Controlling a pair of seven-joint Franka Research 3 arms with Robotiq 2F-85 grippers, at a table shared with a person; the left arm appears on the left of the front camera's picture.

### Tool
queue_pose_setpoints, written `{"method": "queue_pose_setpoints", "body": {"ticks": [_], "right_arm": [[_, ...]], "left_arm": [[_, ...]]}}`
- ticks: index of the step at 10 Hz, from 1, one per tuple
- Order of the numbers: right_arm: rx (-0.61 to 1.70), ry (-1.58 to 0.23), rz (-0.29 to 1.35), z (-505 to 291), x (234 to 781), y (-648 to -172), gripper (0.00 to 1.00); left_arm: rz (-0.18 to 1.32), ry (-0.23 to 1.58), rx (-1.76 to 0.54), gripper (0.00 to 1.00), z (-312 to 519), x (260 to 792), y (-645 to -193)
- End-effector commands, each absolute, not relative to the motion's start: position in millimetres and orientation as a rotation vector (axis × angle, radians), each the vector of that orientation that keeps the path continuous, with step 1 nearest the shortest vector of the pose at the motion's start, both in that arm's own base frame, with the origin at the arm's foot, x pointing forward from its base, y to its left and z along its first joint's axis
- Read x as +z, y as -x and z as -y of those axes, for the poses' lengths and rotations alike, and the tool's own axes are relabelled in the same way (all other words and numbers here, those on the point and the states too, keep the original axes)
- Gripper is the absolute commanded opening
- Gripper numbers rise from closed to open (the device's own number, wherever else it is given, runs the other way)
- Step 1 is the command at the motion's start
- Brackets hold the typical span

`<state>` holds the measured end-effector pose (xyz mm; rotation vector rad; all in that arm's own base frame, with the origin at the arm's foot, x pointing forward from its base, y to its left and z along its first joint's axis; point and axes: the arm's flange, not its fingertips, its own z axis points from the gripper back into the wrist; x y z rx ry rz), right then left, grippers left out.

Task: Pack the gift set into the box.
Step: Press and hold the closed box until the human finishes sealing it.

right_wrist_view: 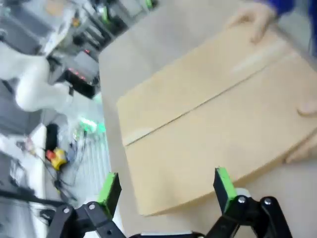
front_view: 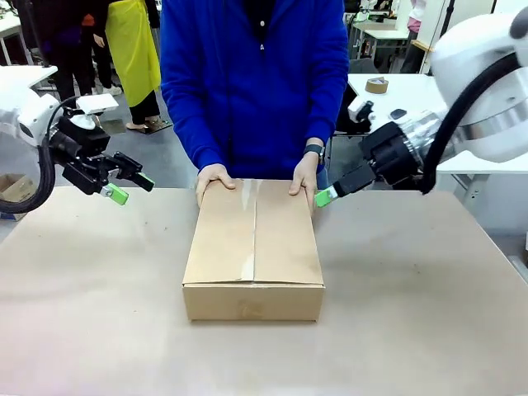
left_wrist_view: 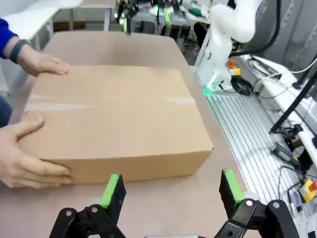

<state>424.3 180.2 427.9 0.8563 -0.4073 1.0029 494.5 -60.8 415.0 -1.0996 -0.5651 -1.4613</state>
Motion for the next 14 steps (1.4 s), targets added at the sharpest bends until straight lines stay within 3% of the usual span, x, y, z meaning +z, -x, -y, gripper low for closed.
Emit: {"method": "queue_pose_setpoints", "body": {"ticks": [1,2,4,6,10,14], "right_arm": [[1.542,-0.724,0.785,-198.7,401.9,-448.2,1.0],[1.66,-0.754,0.895,-200.3,394.4,-448.7,1.0],[1.683,-0.654,0.97,-216.8,365.8,-460.6,1.0],[1.647,-0.748,1.054,-230.5,346.8,-471.8,1.0],[1.382,-0.844,0.922,-229.8,321.2,-494.6,1.0],[1.333,-0.874,0.821,-223.7,300.9,-500.2,1.0]], "left_arm": [[0.728,1.149,-1.422,1.0,81.2,396.8,-496.2],[0.799,1.091,-1.381,1.0,88.7,392.2,-494.4],[0.871,1.027,-1.373,1.0,107.4,379.6,-488.3],[0.971,0.867,-1.443,1.0,131.2,365.0,-487.0],[1.091,0.782,-1.537,1.0,174.4,340.7,-490.9],[0.958,0.876,-1.504,1.0,188.9,325.6,-496.0]]}}
